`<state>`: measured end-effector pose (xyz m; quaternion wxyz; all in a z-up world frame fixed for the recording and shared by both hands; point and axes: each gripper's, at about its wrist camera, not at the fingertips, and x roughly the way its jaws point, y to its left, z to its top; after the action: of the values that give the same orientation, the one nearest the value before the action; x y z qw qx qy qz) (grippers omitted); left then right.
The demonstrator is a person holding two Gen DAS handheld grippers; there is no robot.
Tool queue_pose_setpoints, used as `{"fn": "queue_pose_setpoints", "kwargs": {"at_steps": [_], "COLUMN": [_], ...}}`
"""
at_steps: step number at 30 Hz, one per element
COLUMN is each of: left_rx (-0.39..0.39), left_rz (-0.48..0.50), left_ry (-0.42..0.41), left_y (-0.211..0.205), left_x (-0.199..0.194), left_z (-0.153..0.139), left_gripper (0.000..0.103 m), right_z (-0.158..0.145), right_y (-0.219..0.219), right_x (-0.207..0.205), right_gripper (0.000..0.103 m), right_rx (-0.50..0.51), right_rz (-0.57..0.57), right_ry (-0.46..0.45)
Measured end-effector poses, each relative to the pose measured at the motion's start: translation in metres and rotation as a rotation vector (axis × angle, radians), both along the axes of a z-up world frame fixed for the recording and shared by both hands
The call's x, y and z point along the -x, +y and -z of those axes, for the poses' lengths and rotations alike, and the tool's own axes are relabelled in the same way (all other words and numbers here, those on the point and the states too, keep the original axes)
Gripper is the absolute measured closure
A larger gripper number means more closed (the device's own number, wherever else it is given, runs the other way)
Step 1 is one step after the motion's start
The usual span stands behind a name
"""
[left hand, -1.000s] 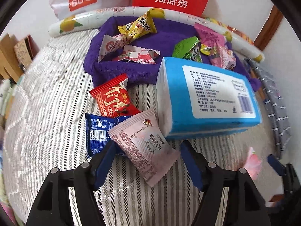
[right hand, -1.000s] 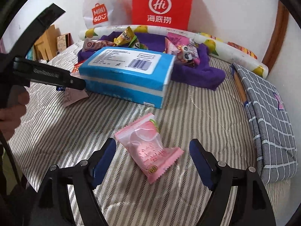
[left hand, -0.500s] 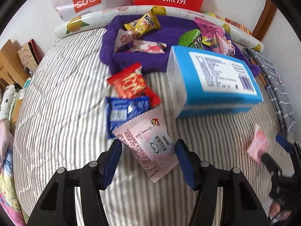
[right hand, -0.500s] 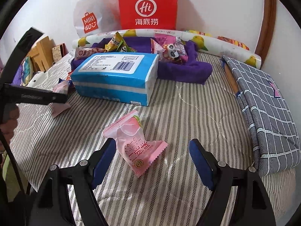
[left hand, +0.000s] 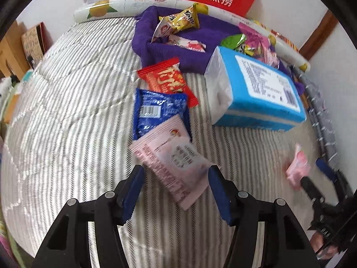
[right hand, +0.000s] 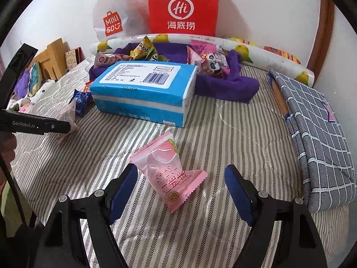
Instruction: Organize snacks
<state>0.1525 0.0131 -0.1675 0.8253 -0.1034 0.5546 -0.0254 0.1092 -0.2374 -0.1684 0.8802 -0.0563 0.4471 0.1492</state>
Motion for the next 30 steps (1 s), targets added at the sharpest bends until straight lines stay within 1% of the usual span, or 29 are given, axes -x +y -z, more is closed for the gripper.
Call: {"fn": "queue_pose_setpoints", "kwargs": {"at_steps": [3,6,7,8,12,15,16,19,22,23,24,27,30], "left_rx": [0.009,0.033,0.036,0.033,-0.008,-0.046,-0.051,-0.082,-0.092,-0.096,-0.104,-0.054,-0.030], "left_rz": [-0.022,-0.022,-0.009,0.001,0.036,0.065,0.075,0.092,0.105,0.108,0.107,0.102,0.092], "left_ry": [-0.006,-0.048,-0.052,-0.050,-0.053,-0.056,-0.063,-0.080,-0.092,-0.095,-0.097,-0.094,-0.090], "left_y": [-0.002,-0.004,-0.005,-0.006,-0.007,-0.011,-0.012,-0.016,-0.017,-0.016,-0.014,-0.004,0.004], "left_x": [-0.008,-0.011,-0.011,-0.012,-0.008,-0.004,-0.003,-0.001,0.000,0.000,0.001,0.002,0.004], "left_z": [0.004,0.002,0.002,0.002,0.003,0.004,0.004,0.006,0.006,0.006,0.005,0.003,0.002], "left_gripper": [0.042,0.046,0.055,0.057,0.057,0.053,0.050,0.049,0.050,0.056,0.058,0.060,0.061], "right_z": [-0.002,-0.002,-0.001,-0.001,0.000,0.002,0.003,0.006,0.011,0.013,0.017,0.024,0.027], "right_y": [0.002,0.004,0.003,0.003,0.000,0.000,0.001,0.007,0.013,0.014,0.016,0.019,0.023], "right_x": [-0.001,-0.002,-0.002,-0.003,-0.004,-0.006,-0.007,-0.009,-0.011,-0.011,-0.012,-0.012,-0.008], "right_gripper": [0.023,0.023,0.023,0.023,0.023,0.023,0.023,0.023,0.023,0.023,0.023,0.023,0.024], "right_rx": [0.004,0.017,0.019,0.024,0.030,0.031,0.028,0.036,0.069,0.075,0.087,0.110,0.127], "right_rz": [-0.004,-0.008,-0.008,-0.004,0.007,0.008,0.006,-0.008,-0.014,-0.017,-0.018,-0.027,-0.045], "right_ry": [0.001,0.005,0.007,0.010,0.018,0.027,0.032,0.040,0.049,0.051,0.063,0.084,0.081]}}
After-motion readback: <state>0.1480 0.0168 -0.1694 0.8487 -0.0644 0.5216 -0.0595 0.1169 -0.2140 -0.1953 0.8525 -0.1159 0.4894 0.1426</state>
